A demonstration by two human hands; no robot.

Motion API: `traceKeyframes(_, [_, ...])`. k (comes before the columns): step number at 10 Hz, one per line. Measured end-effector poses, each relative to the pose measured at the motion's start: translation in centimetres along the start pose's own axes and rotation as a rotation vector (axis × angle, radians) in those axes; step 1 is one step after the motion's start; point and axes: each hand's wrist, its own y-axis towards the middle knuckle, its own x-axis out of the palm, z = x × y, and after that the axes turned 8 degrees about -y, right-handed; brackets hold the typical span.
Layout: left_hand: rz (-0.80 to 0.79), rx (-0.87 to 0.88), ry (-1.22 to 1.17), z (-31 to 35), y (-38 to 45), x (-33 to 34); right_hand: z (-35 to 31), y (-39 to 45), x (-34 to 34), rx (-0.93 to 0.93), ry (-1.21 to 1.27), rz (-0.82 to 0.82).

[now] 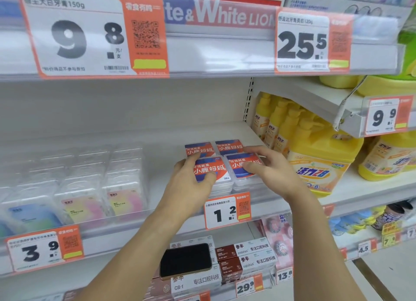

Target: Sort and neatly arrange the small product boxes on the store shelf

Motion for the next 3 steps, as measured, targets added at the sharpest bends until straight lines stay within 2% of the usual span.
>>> traceKeyframes(1, [-0.005, 0.003, -0.008, -0.1, 0.1, 0.0, 0.2, 0.2, -0.2, 0.011, 0.011, -0.019])
traceKeyframes(2, [0.034, 0.007, -0.016, 0.1, -0.2, -0.2, 0.3, 0.1, -0.4, -0.008, 0.008, 0.068])
traceKeyframes(3, [0.091, 0.060, 0.015, 0.9, -1.1, -0.6, -0.2, -0.7, -0.5, -0.082, -0.058, 0.276])
